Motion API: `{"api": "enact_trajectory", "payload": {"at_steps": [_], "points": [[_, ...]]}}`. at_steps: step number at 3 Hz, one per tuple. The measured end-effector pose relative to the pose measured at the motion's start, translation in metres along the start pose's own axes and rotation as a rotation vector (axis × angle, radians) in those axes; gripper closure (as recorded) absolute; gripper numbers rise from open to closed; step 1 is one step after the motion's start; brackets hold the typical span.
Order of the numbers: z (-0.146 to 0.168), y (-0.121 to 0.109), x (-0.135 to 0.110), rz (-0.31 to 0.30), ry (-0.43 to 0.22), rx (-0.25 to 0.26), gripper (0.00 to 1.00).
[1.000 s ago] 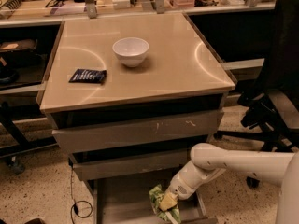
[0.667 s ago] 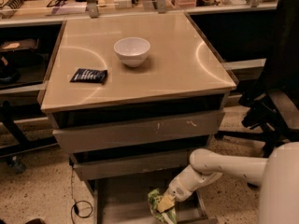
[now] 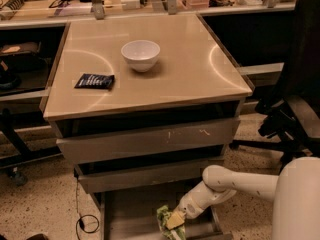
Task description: Place green jalapeno chip bag into bottom drawer
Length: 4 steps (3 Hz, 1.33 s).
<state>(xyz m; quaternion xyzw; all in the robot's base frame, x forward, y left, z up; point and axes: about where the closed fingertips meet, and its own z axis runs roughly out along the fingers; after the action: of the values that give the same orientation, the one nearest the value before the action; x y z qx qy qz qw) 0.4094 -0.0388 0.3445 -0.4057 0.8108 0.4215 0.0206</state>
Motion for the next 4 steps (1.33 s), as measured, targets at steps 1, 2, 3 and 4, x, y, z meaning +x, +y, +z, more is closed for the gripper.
{"api": "enact_trajectory", "payload": {"at_steps": [1, 2, 3, 4], "points": [[0.028, -0.023, -0.016, -0.003, -0.089, -0.015, 1.00], [0.059, -0.043, -0.035, -0.011, -0.143, -0.041, 1.00], [0.059, -0.044, -0.035, -0.011, -0.143, -0.040, 1.00], [0.073, -0.061, -0.042, -0.009, -0.182, -0.002, 1.00]]}}
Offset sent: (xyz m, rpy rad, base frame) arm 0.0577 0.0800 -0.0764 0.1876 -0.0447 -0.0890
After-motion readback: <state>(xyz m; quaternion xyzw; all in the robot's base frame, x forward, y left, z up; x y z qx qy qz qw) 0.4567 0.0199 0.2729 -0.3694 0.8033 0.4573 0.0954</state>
